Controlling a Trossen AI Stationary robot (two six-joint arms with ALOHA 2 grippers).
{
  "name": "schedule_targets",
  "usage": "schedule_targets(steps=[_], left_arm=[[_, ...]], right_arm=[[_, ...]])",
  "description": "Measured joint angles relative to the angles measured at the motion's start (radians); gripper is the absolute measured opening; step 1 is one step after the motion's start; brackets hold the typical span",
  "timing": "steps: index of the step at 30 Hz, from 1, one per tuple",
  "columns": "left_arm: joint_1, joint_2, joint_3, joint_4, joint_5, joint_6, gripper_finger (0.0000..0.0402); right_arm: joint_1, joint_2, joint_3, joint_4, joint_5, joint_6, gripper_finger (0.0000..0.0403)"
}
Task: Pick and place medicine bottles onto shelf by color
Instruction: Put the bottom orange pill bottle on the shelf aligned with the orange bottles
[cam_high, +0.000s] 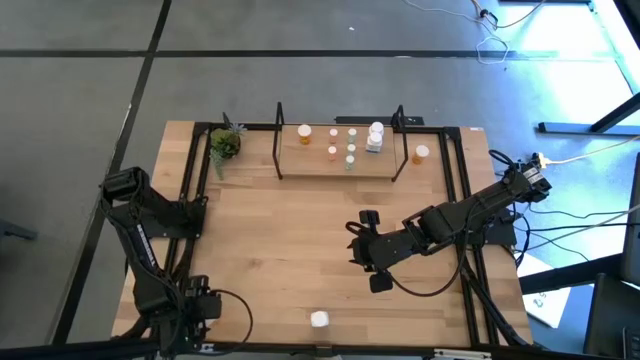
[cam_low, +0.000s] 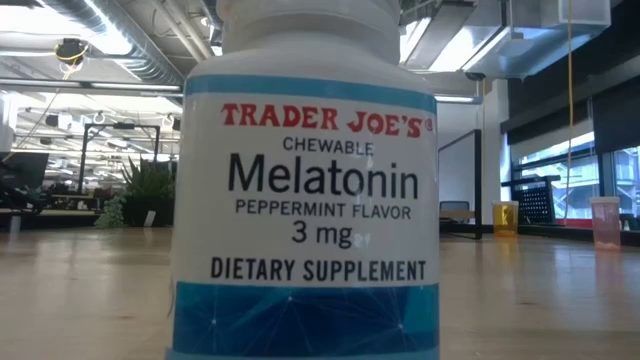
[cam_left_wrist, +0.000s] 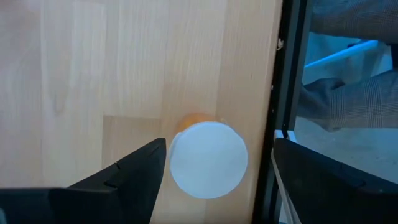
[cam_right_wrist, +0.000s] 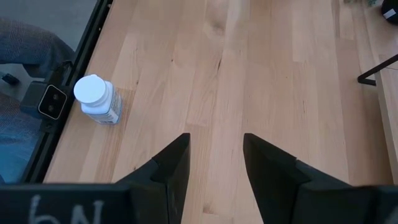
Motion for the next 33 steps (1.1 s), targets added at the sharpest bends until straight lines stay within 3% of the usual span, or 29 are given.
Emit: schedule_targets(steps=[33], left_arm=[[0.0, -0.001, -0.057, 0.054, -0.024, -0.031, 0.0292]], right_arm=[[0.0, 0.0, 0.0, 0.0, 0.0, -0.001, 0.0152]])
